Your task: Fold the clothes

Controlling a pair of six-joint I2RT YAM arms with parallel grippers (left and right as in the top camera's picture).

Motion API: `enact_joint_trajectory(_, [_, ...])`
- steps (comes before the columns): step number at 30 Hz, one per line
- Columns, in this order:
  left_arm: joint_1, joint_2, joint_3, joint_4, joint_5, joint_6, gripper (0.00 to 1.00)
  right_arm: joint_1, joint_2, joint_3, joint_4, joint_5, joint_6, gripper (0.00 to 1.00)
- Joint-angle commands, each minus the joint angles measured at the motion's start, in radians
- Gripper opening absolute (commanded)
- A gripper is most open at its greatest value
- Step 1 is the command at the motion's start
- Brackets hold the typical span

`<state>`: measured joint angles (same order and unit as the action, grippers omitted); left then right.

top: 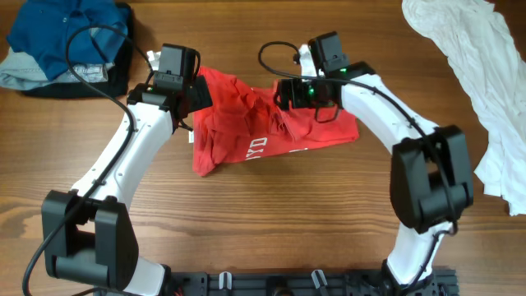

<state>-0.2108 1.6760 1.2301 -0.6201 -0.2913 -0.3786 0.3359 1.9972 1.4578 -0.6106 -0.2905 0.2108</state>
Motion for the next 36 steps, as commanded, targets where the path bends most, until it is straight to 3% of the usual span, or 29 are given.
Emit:
enact_joint_trajectory(1, [0.006, 0.009, 0.010, 0.002, -0.013, 0.005, 1.00, 0.014, -0.050, 0.011, -0.147, 0.011, -0.021, 0.73])
enact_joint_trajectory(9, [0.006, 0.009, 0.010, 0.001, -0.013, 0.005, 1.00, 0.114, -0.050, -0.010, -0.209, 0.214, -0.025, 0.56])
enact_joint_trajectory(11, [0.006, 0.009, 0.010, 0.001, -0.013, 0.005, 1.00, 0.132, -0.050, -0.042, -0.195, 0.255, 0.000, 0.52])
enact_joint_trajectory(13, [0.006, 0.009, 0.010, 0.000, -0.013, 0.005, 1.00, 0.134, -0.050, -0.079, -0.175, 0.316, 0.058, 0.41])
enact_joint_trajectory(16, [0.006, 0.009, 0.010, -0.002, -0.013, 0.005, 1.00, 0.134, -0.050, -0.133, -0.092, 0.393, 0.088, 0.40])
enact_joint_trajectory(24, [0.006, 0.009, 0.010, -0.024, -0.013, 0.005, 1.00, 0.134, -0.049, -0.158, -0.005, 0.321, 0.087, 0.39])
enact_joint_trajectory(29, [0.006, 0.009, 0.010, -0.023, -0.013, 0.005, 1.00, 0.140, -0.049, -0.158, 0.004, 0.270, 0.084, 0.24])
enact_joint_trajectory(30, [0.006, 0.009, 0.010, -0.024, -0.013, 0.005, 1.00, 0.143, -0.049, -0.158, 0.002, 0.271, 0.083, 0.18])
enact_joint_trajectory(31, [0.006, 0.009, 0.010, -0.024, -0.013, 0.005, 1.00, 0.145, -0.049, -0.158, 0.001, 0.271, 0.080, 0.04])
enact_joint_trajectory(36, [0.006, 0.009, 0.010, -0.024, -0.013, 0.005, 1.00, 0.145, -0.061, -0.146, -0.032, 0.271, 0.078, 0.04])
